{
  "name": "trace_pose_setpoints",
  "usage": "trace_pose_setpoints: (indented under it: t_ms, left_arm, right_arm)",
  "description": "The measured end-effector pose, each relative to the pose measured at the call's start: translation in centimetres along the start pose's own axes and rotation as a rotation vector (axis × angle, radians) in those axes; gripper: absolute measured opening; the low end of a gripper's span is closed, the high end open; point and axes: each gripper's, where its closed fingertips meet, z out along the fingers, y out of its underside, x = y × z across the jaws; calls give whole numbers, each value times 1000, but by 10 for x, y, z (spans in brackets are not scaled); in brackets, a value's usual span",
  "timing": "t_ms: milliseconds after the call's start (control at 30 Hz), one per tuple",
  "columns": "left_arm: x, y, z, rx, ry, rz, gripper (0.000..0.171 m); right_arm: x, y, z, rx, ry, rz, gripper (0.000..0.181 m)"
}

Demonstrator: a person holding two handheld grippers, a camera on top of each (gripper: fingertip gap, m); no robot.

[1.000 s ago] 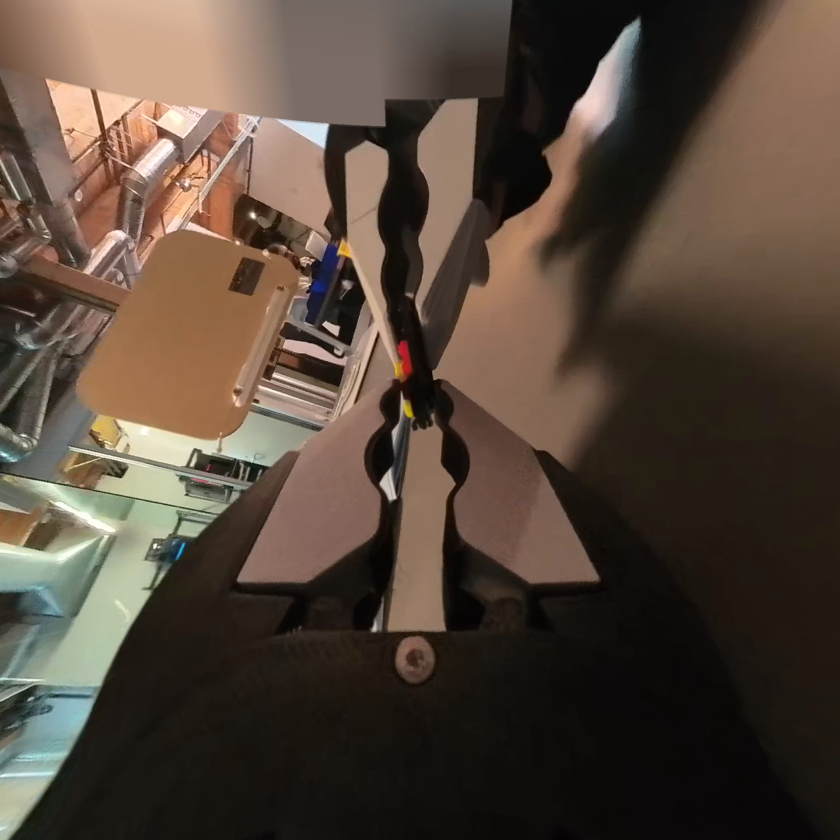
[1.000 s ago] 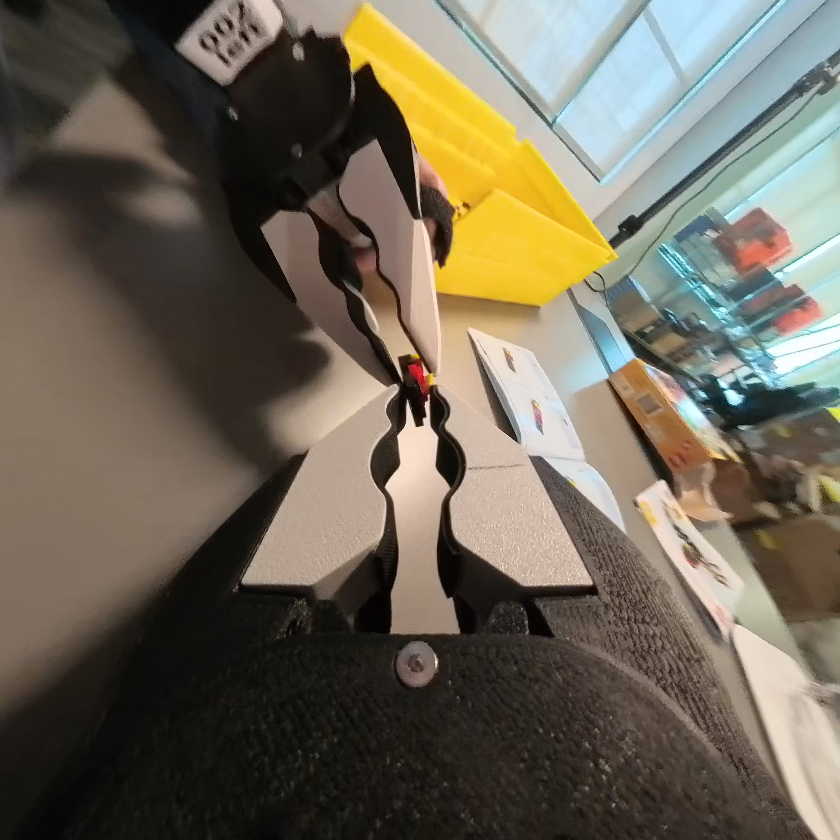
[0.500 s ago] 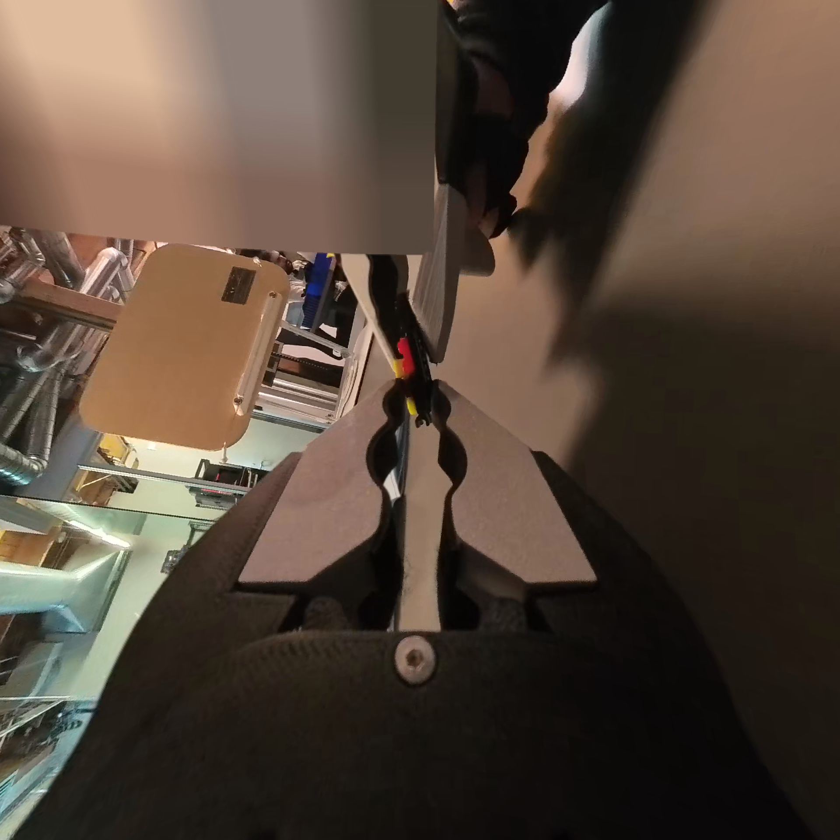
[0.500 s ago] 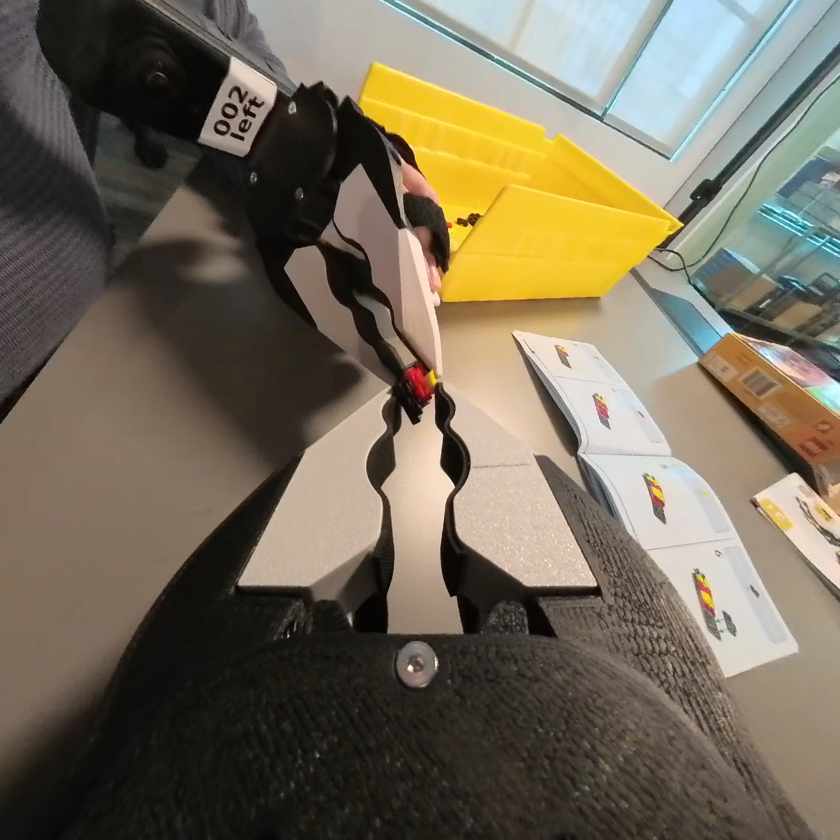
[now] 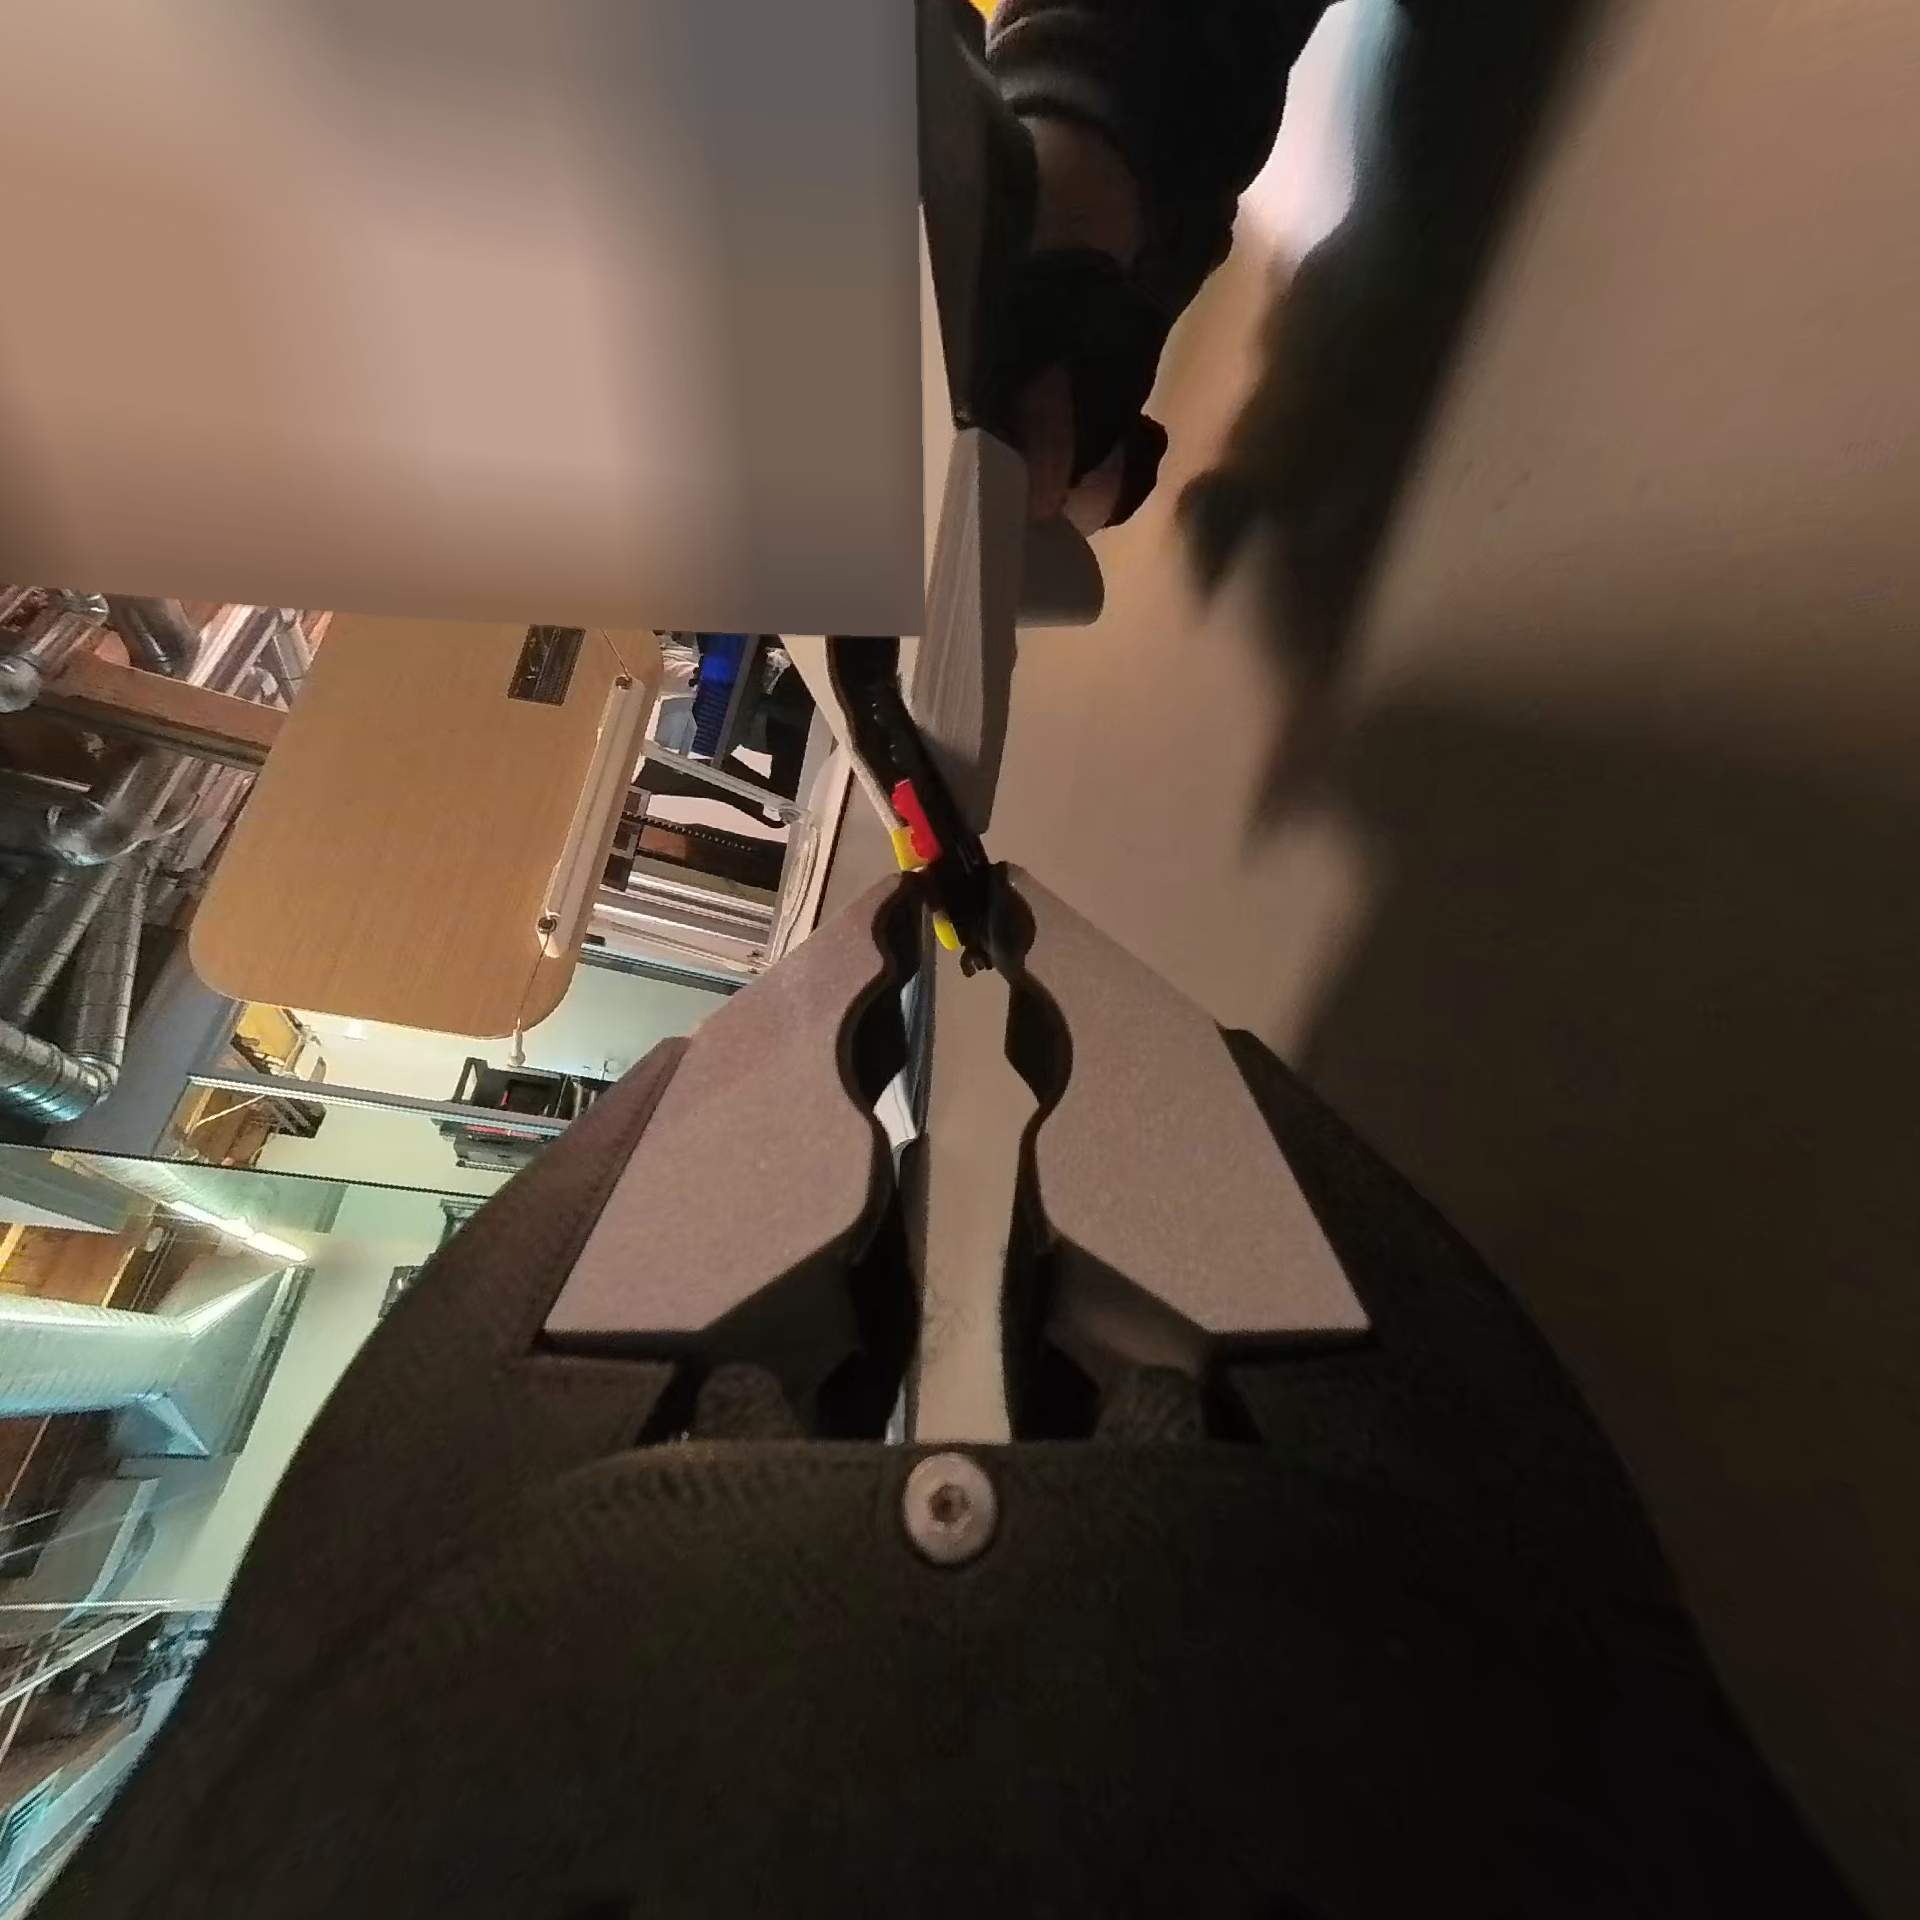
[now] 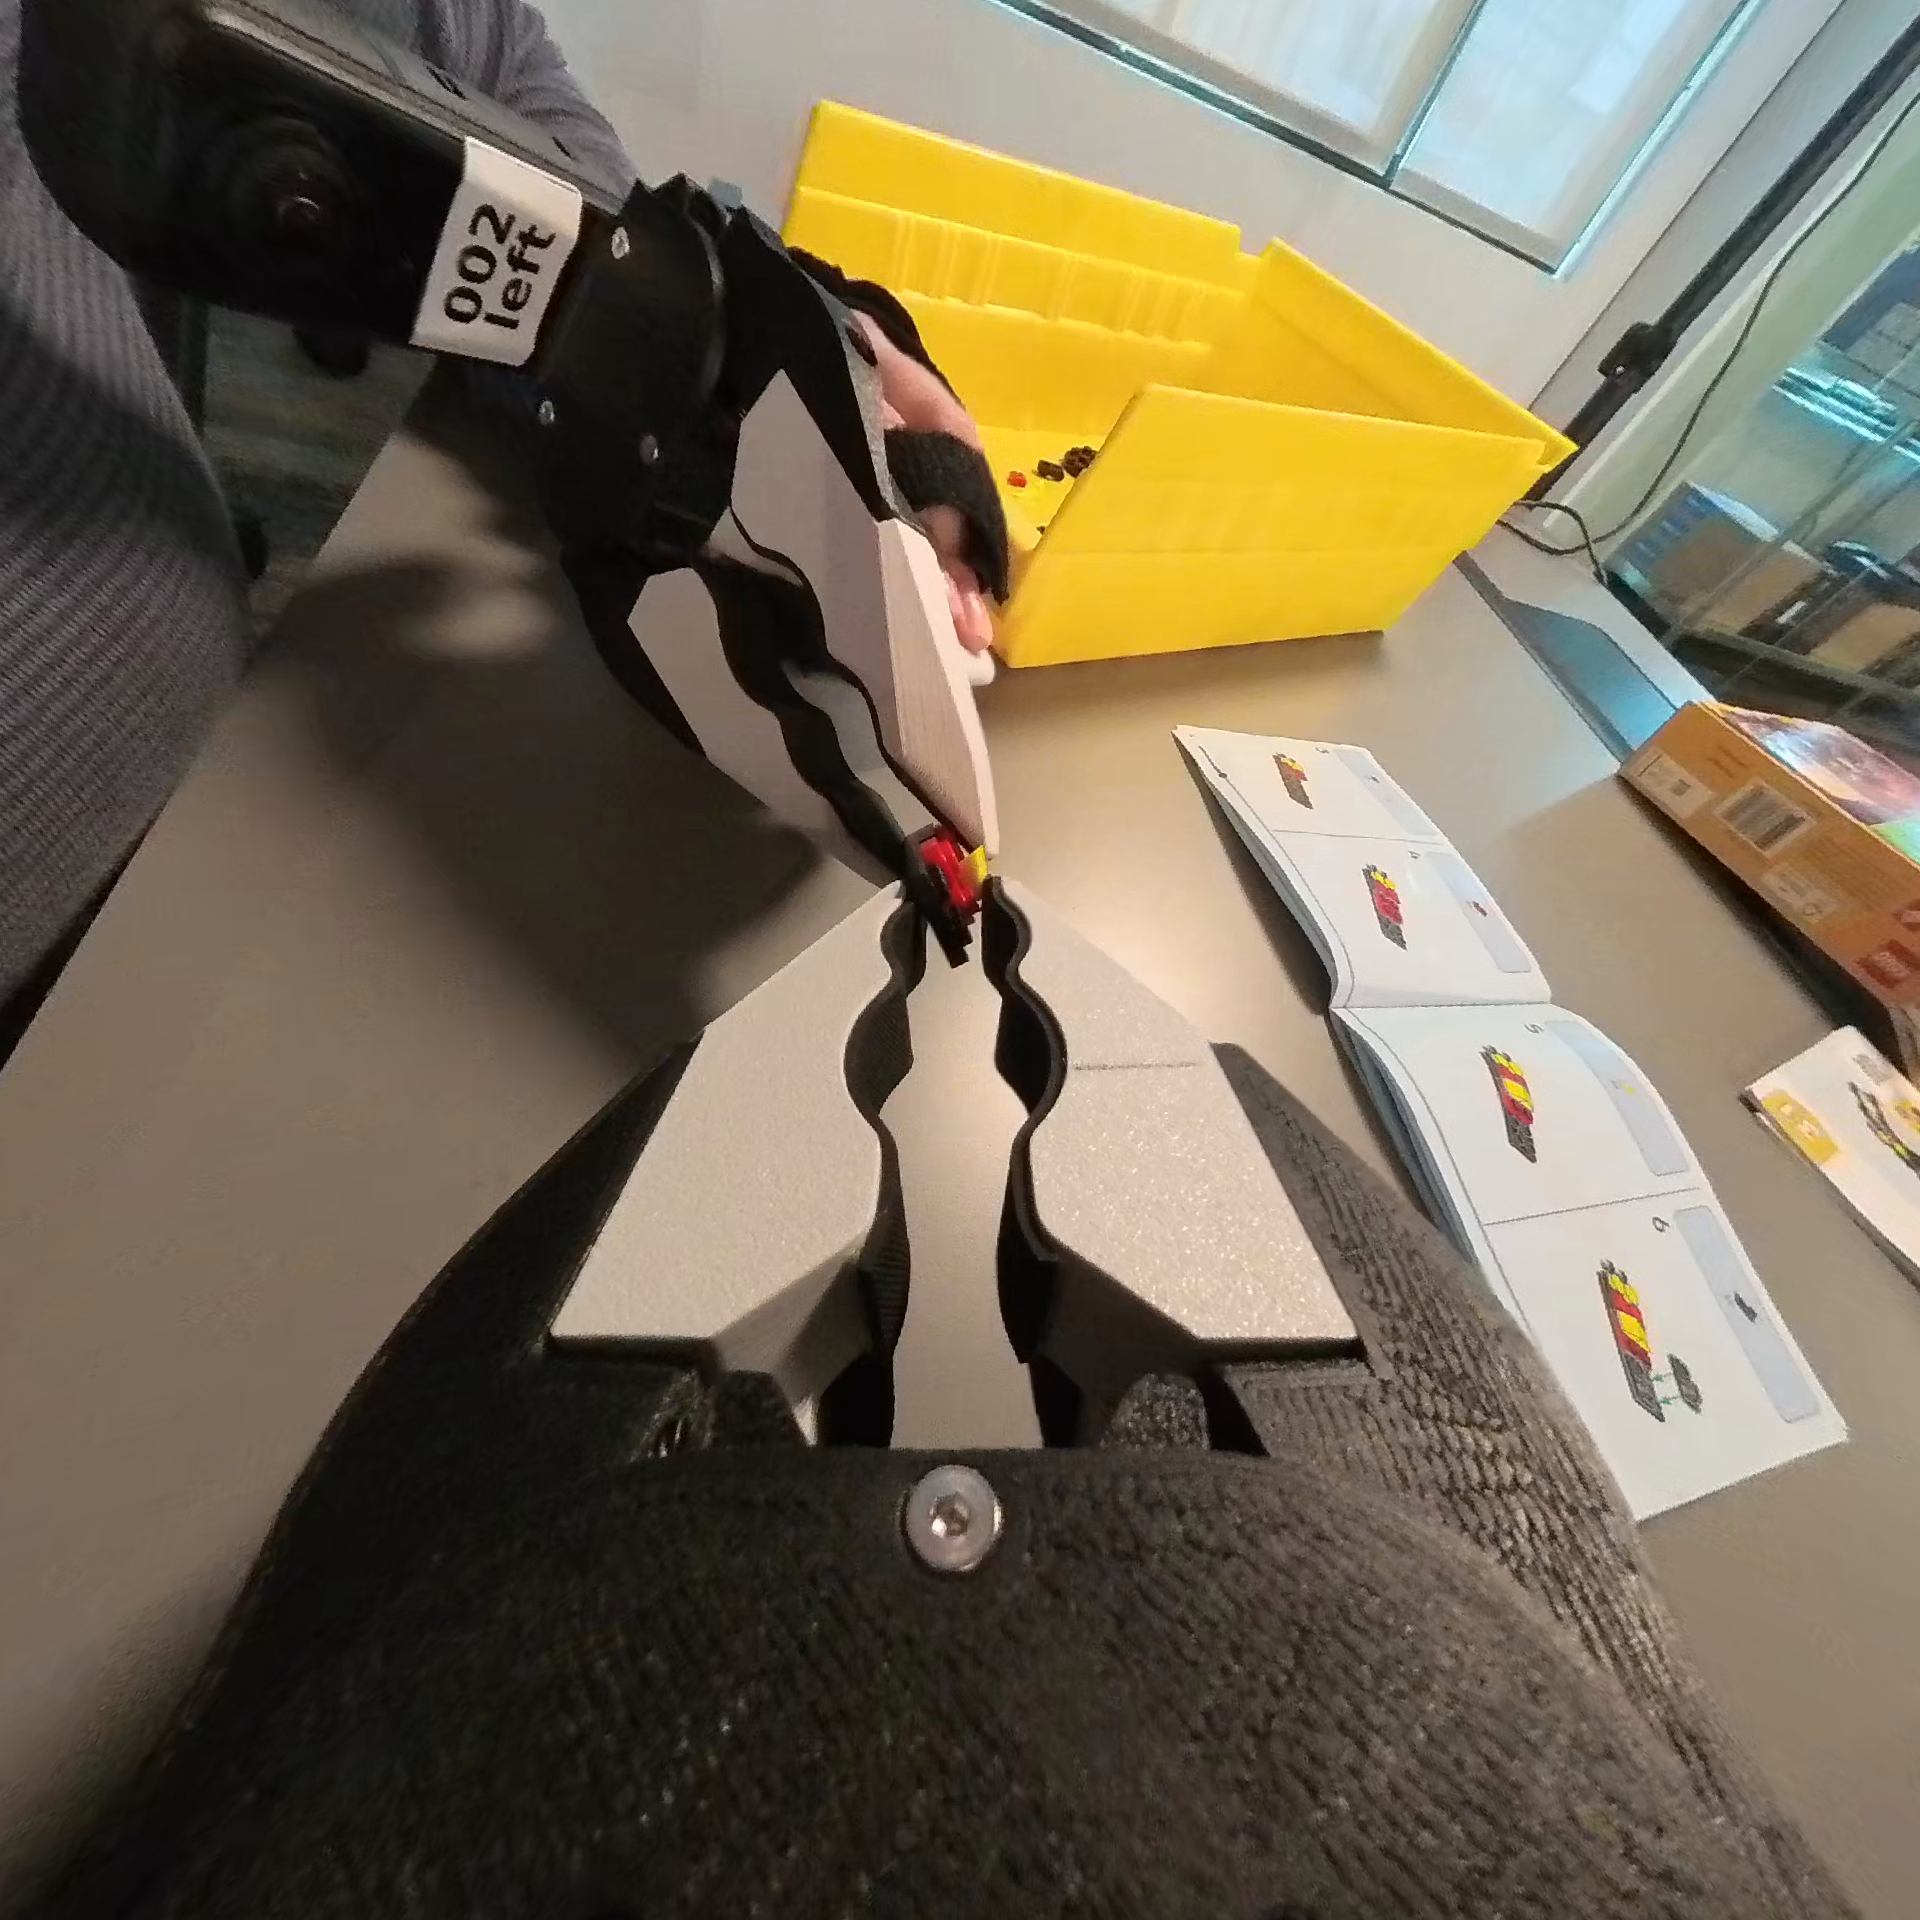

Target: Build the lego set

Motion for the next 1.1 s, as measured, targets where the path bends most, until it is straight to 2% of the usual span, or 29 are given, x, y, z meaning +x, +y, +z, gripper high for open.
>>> trace_pose_setpoints:
  t_ms: [167, 233, 333, 400, 533, 700, 767, 833, 900, 1000, 1100]
  left_arm:
    - [-2, 8, 5, -26, -6, -72, 12]
    - [-11, 10, 5, -27, -52, -143, 12]
    - [-16, 10, 4, -4, -29, -311, 24]
    - [-18, 16, 7, -19, -10, -418, 29]
    - [-18, 23, 14, -80, 36, -572, 36]
    - [0, 27, 25, -190, 223, -832, 57]
    - [4, 30, 26, -222, 263, -908, 59]
    - [8, 33, 27, -247, 293, -943, 61]
    - [9, 34, 26, -254, 306, -952, 62]
    - [8, 36, 24, -253, 307, -957, 62]
    - [12, 37, 23, -259, 343, -963, 61]
  right_arm:
    - [9, 3, 1, -23, 125, -200, 8]
    - [19, -1, -3, -15, 233, -336, 8]
    - [33, -1, -9, -52, 357, -486, 8]
    - [39, 10, -7, -130, 390, -542, 8]
    - [41, 41, 0, -335, 354, -556, 9]
    - [35, 48, 3, -396, 324, -617, 9]
    - [33, 57, 5, -439, 306, -650, 9]
    - [31, 56, 6, -436, 298, -656, 9]
    - [28, 56, 6, -442, 273, -632, 20]
    - [23, 54, 3, -459, 246, -603, 26]
    - [16, 53, 2, -468, 201, -543, 28]
